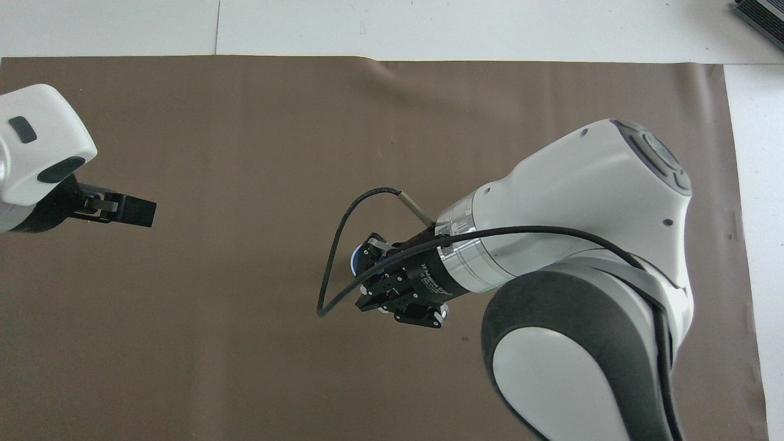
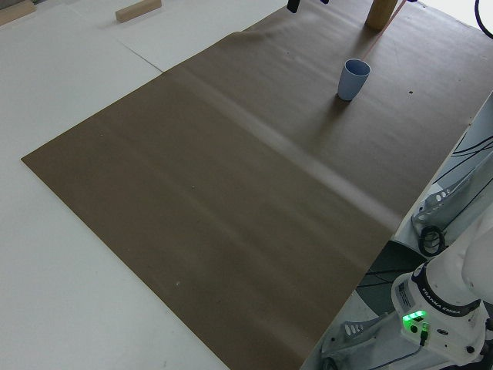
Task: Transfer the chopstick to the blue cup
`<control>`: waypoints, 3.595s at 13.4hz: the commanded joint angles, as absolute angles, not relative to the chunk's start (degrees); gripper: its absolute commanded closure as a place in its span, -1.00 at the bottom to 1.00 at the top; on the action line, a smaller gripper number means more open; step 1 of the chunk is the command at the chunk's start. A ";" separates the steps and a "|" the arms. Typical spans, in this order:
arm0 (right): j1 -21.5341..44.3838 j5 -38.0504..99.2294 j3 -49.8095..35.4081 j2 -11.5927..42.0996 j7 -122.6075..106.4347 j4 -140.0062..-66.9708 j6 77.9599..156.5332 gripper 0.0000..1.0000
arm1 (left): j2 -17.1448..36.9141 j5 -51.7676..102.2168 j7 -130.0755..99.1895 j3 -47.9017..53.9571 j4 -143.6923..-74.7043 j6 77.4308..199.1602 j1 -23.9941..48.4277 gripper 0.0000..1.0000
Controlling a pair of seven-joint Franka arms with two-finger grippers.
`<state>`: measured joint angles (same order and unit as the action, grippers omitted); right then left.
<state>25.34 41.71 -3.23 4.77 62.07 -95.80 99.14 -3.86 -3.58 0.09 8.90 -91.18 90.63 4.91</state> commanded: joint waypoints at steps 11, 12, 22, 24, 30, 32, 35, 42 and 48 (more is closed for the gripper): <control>26.28 41.92 -2.90 7.30 58.71 -103.01 107.14 1.00 | -2.46 0.78 -1.14 8.61 -90.79 89.92 0.89 -1.00; 26.37 41.92 -2.90 7.56 58.71 -103.36 107.40 1.00 | -2.55 0.79 -1.14 8.61 -90.79 89.65 0.88 -1.00; 27.77 39.92 -2.90 9.32 57.74 -103.71 111.45 -1.00 | -3.08 0.00 -1.67 8.79 -91.14 88.95 1.32 -1.00; 27.60 34.57 -2.81 7.92 57.83 -102.83 110.92 -1.00 | -3.16 -1.49 -1.58 9.14 -91.05 89.03 1.58 -1.00; 26.28 10.07 -2.20 6.24 41.89 -100.81 110.83 -1.00 | -3.25 -1.14 -1.67 9.23 -91.32 89.03 1.23 -1.00; 24.09 2.14 -2.20 5.28 34.31 -100.03 110.66 -1.00 | -3.25 -1.14 -1.67 9.23 -91.32 89.03 0.97 -1.00; 19.97 1.23 -2.11 3.43 28.58 -98.01 106.98 -1.00 | -3.25 -1.05 -1.67 9.23 -91.32 89.03 0.97 -1.00; 10.29 -1.66 -1.93 1.23 19.44 -87.74 94.07 -1.00 | -3.25 -0.97 -1.85 9.23 -91.32 89.47 0.88 -1.00; 3.09 -0.97 -2.02 -2.45 15.56 -85.78 86.85 -1.00 | -3.25 -0.88 -1.85 9.23 -91.32 89.30 0.88 -1.00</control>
